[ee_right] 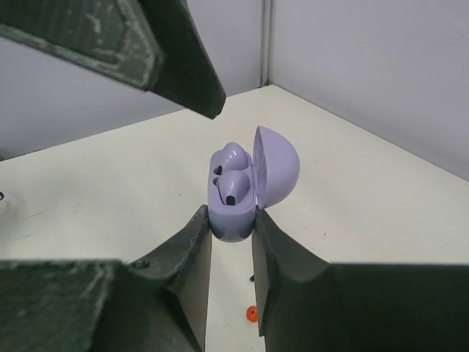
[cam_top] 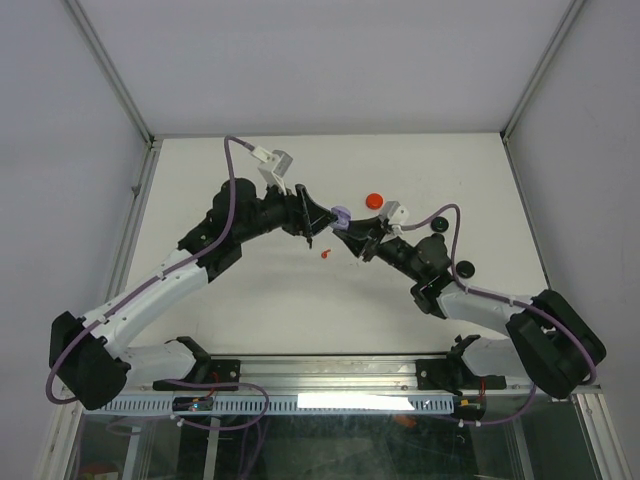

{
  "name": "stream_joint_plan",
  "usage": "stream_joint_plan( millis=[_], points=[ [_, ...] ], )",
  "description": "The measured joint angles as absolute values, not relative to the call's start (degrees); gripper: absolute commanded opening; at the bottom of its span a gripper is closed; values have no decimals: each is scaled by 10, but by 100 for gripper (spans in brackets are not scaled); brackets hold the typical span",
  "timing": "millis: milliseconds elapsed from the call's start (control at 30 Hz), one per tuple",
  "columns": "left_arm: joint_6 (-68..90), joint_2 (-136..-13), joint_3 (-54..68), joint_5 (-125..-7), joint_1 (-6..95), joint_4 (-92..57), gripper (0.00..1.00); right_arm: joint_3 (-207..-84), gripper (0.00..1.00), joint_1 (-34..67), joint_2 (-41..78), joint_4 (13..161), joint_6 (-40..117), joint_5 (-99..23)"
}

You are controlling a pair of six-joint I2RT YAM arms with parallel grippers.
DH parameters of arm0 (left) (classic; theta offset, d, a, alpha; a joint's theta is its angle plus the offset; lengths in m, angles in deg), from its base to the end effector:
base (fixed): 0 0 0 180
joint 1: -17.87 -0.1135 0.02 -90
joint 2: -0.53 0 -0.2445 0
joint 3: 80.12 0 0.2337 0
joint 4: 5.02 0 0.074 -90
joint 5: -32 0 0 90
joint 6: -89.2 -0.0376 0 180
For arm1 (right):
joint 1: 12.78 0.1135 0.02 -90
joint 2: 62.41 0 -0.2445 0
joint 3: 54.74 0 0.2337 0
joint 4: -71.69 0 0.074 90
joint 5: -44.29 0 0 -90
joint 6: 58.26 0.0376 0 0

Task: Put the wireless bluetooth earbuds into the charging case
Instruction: Place the earbud in the charging case, then close the charging case.

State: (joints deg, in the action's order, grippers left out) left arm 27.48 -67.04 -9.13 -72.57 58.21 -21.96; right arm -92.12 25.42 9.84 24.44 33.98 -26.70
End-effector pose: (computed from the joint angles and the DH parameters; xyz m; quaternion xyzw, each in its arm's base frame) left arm 0.1976 -0.1803 0.3276 0.1599 0.7665 -0.4283 0.4510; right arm 0.1843 0.1606 0.2362 -0.3132 0.5482 0.3627 0.6854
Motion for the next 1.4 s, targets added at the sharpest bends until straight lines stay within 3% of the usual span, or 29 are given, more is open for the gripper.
stream_joint_plan(
  millis=[333, 867, 1233, 1400],
  points=[
    [255, -666, -88, -831, 516, -250, 77, -948, 0, 254, 68, 299, 332, -197],
    [299, -717, -76, -1003, 500, -151, 66, -982, 0, 254, 71, 327, 358, -81],
    [355, -717, -90, -1091, 485, -70, 67, -983, 0, 242, 82, 346, 378, -58],
    [349, -716, -89, -1074, 484, -95, 70, -983, 0, 239, 82, 351, 382, -55]
  ],
)
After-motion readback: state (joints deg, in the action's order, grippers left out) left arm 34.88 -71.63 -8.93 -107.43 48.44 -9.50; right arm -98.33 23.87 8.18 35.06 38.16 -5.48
